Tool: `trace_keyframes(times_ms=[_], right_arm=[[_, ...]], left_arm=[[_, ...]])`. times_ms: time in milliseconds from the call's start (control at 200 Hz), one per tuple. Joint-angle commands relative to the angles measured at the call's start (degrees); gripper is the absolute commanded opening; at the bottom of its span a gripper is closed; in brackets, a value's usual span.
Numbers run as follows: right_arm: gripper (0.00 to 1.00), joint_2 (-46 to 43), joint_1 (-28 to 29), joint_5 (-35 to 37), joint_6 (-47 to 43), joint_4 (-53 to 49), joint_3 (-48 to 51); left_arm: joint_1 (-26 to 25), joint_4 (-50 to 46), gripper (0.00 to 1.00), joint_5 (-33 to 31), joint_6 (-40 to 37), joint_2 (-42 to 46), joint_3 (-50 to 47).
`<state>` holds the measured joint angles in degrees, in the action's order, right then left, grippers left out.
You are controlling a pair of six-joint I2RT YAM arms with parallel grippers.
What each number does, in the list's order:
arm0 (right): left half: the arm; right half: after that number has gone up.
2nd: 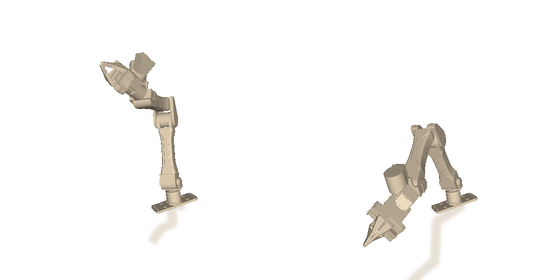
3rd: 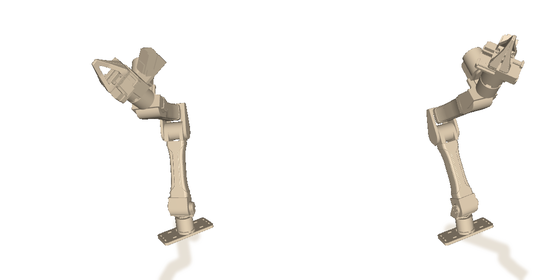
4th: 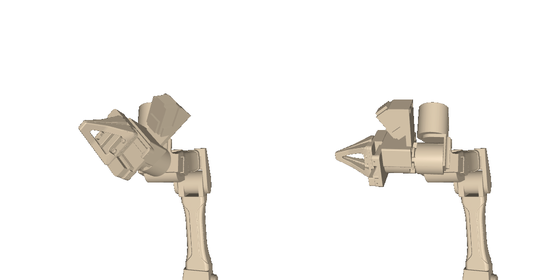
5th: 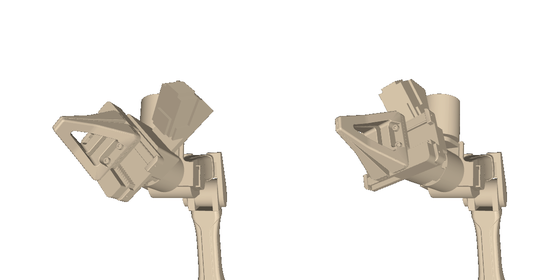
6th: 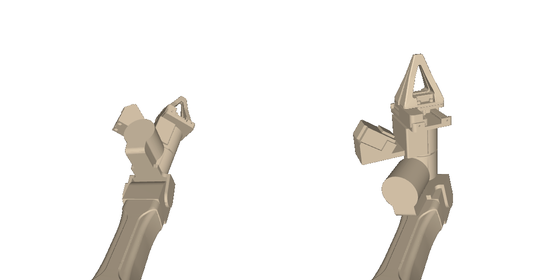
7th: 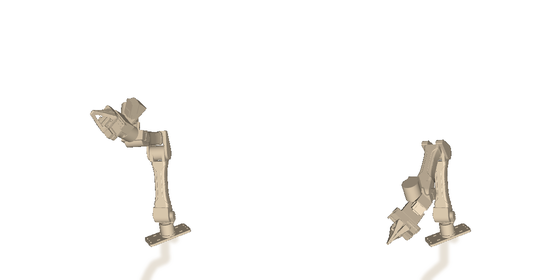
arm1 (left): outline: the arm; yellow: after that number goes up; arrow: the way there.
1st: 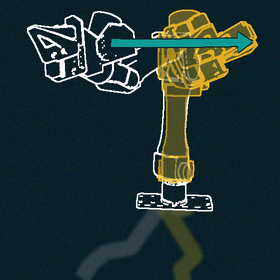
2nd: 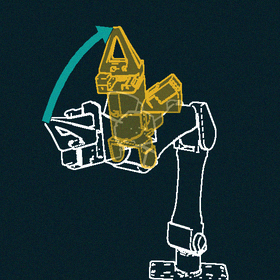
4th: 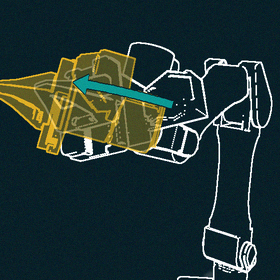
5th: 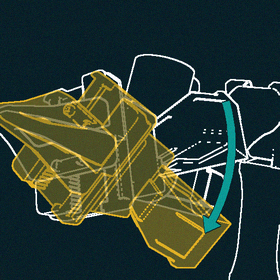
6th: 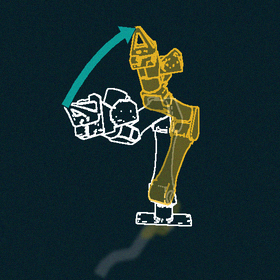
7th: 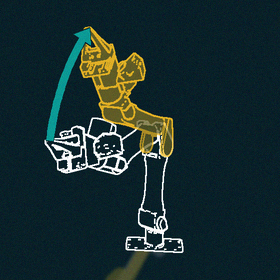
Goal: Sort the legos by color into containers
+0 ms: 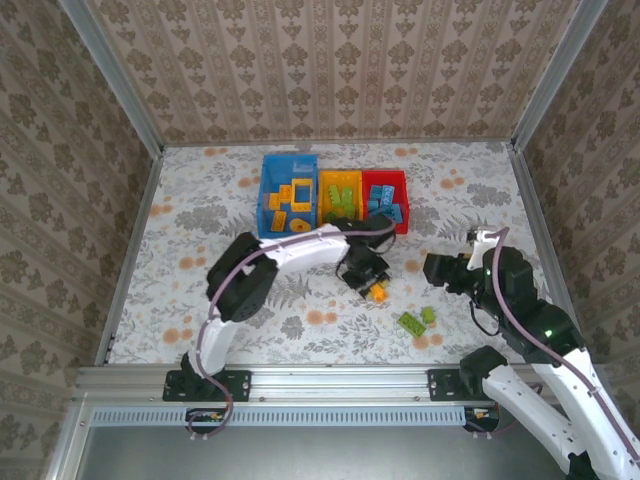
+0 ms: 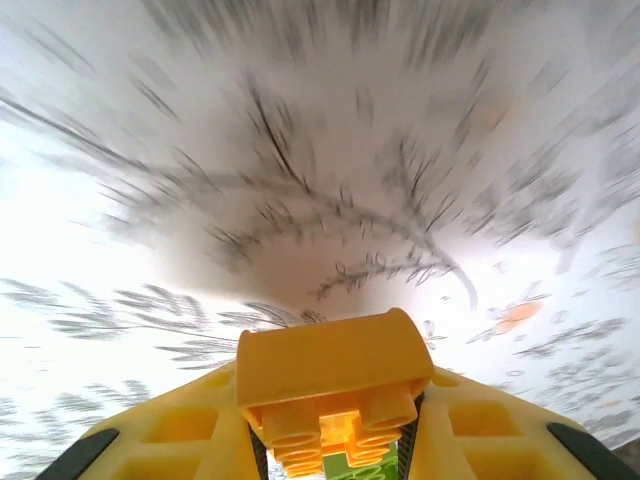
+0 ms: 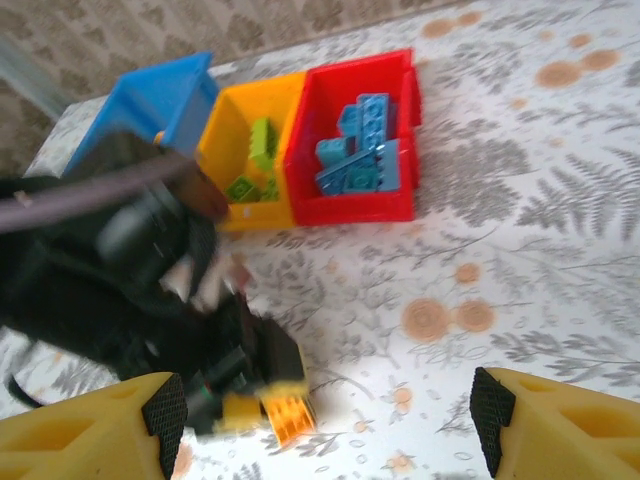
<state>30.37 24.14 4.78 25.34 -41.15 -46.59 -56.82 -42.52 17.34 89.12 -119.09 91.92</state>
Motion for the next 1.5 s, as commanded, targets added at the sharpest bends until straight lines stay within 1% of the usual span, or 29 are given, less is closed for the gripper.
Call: trace_keyframes(times_ms=[0, 55, 115, 210, 285, 355, 455, 575, 690, 810, 895, 960, 1035, 1125, 1230, 1355, 1435, 1495], right_arm=[[0.77, 1.2, -0.2, -11.1, -1.2, 6.9, 2.8], [0.76, 2.8, 0.1, -14.6, -1.0, 9.9, 4.1], [0.76, 4.8, 1.1, -16.0, -1.1, 13.9, 5.2], [0.76, 8.9, 3.8, -15.8, -1.9, 18.0, 5.3], [0.76, 13.0, 6.0, -15.0, -2.5, 20.1, 4.4], [0.76, 16.8, 7.9, -14.0, -2.5, 22.0, 3.2], [0.76, 21.2, 9.3, -13.4, -1.9, 24.8, 2.0], [0.76, 24.2, 9.4, -13.0, -0.6, 27.4, 1.4], [0.77, 26.1, 9.4, -11.9, -0.4, 26.5, 0.7], [0.77, 27.3, 9.2, -8.9, 0.6, 21.8, -1.1], [0.78, 27.9, 8.3, -5.8, 3.7, 16.6, -2.3], [0.77, 28.3, 6.8, -4.7, 6.5, 12.3, -2.9], [0.77, 28.0, 5.0, -4.2, 9.7, 7.7, -3.0], [0.76, 27.4, 3.8, -3.7, 12.9, 3.4, -3.1], [0.74, 27.7, 3.2, -2.5, 17.3, -3.4, -4.2], [0.70, 30.9, 3.1, -1.5, 22.4, -14.6, -5.8], [0.70, 32.7, 3.0, -0.8, 25.0, -20.0, -5.7], [0.71, 33.0, 2.8, 0.0, 27.1, -21.8, -4.9]], left_arm=[[4.8, -9.4, 0.29, -12.4, -8.2, 11.4, -2.4], [6.8, -11.5, 0.29, -15.6, -11.3, 15.0, -4.3], [10.0, -13.7, 0.28, -18.4, -14.7, 18.6, -6.2], [15.7, -15.6, 0.28, -22.6, -21.6, 22.6, -7.0], [20.0, -17.1, 0.28, -25.0, -28.8, 22.6, -4.9], [23.3, -17.4, 0.28, -26.4, -34.8, 20.5, -1.5], [26.6, -15.3, 0.28, -27.4, -40.8, 16.2, 2.5], [29.1, -13.9, 0.28, -27.2, -45.4, 8.7, 8.7], [29.9, -14.7, 0.28, -26.6, -47.9, 0.7, 15.4], [30.2, -14.9, 0.30, -25.7, -49.7, -5.0, 20.3], [30.3, -15.4, 0.32, -25.8, -50.2, -7.3, 21.9], [30.3, -15.2, 0.37, -25.2, -50.5, -7.9, 22.0], [30.3, -14.9, 0.46, -24.5, -51.3, -7.8, 21.9], [30.3, -15.1, 0.53, -24.2, -52.2, -7.0, 21.9], [30.3, -15.8, 0.62, -24.4, -52.7, -4.5, 21.6], [29.5, -15.0, 0.66, -24.3, -53.8, 1.0, 18.9], [27.9, -12.7, 0.67, -23.3, -56.6, 6.3, 15.3], [25.7, -8.8, 0.68, -21.0, -61.3, 11.4, 10.7]])
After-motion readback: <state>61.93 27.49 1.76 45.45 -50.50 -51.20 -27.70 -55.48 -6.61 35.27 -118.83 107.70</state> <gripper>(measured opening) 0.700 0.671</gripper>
